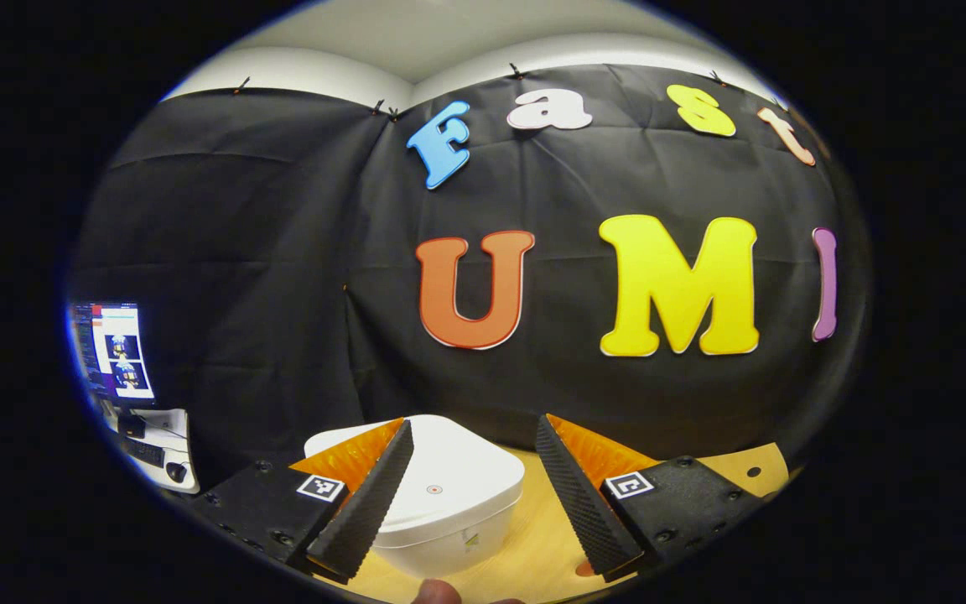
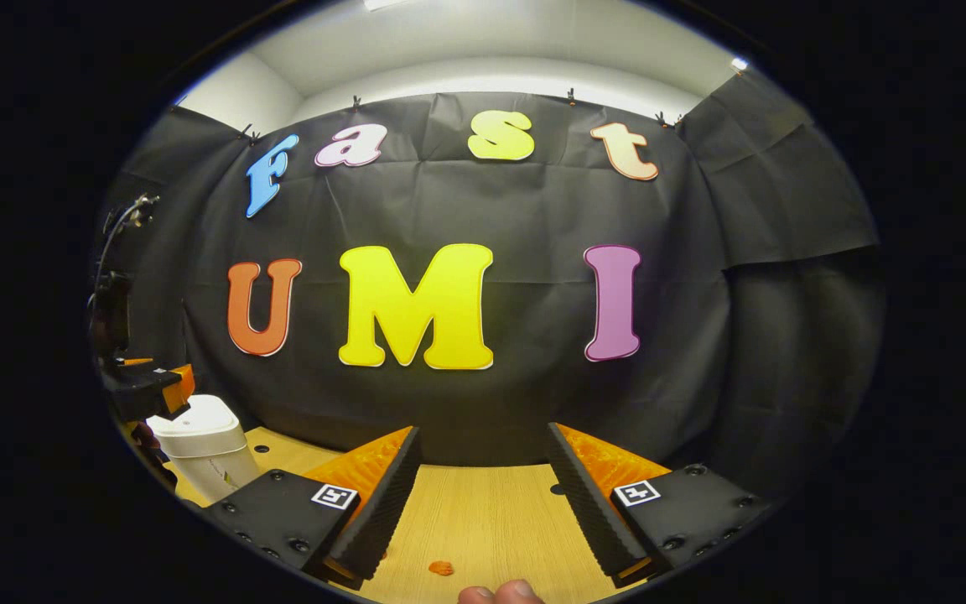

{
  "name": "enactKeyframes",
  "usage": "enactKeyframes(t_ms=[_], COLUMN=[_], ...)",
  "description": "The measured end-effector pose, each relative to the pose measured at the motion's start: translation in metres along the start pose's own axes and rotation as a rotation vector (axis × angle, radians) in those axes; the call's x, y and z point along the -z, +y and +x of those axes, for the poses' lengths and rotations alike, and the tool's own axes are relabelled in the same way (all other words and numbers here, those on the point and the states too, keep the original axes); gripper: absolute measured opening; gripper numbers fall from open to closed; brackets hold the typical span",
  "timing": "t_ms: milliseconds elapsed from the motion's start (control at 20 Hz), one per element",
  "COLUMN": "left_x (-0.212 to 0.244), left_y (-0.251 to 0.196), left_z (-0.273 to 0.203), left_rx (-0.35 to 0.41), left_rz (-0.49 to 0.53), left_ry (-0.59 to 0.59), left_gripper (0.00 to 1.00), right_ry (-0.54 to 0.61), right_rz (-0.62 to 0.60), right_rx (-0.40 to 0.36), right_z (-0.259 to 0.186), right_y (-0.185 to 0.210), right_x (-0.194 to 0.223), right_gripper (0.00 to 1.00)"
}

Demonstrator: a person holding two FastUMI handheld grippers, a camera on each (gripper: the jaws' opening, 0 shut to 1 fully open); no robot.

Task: Press the lid of the desktop garbage bin to open it, pick up the crumpled paper on the desktop and throw it into the bin, then pick up the pop can on the desktop and drop it into the bin, and finally close the garbage bin lid.

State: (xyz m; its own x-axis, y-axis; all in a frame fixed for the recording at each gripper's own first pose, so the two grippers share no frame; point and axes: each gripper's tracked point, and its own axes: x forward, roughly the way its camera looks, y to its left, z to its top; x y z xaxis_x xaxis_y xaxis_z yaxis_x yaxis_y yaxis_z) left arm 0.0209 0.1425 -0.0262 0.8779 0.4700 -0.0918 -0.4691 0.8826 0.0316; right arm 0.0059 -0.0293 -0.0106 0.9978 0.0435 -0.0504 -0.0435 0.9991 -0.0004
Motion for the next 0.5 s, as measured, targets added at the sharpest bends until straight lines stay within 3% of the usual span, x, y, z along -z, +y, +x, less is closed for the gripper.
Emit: enactKeyframes(t_ms=[150, 350, 450, 500], left_x=[0.015, 0.033, 0.040, 0.042], left_y=[0.017, 0.029, 0.029, 0.029], left_z=[0.016, 0.028, 0.032, 0.033], left_rx=[-0.065, -0.114, -0.143, -0.156], left_rz=[-0.014, -0.023, -0.031, -0.036], left_ry=[0.037, 0.086, 0.103, 0.110], left_gripper=[0.92, 0.76, 0.63, 0.43], right_ry=[0.006, 0.011, 0.013, 0.012], right_rz=[-0.019, -0.038, -0.044, -0.048], right_rx=[-0.010, -0.016, -0.019, -0.021], right_z=[0.000, 0.000, 0.001, 0.000], right_y=[0.001, 0.000, -0.001, 0.000], right_x=[-0.001, -0.002, -0.002, -0.002], right_gripper=[0.95, 0.95, 0.94, 0.95])
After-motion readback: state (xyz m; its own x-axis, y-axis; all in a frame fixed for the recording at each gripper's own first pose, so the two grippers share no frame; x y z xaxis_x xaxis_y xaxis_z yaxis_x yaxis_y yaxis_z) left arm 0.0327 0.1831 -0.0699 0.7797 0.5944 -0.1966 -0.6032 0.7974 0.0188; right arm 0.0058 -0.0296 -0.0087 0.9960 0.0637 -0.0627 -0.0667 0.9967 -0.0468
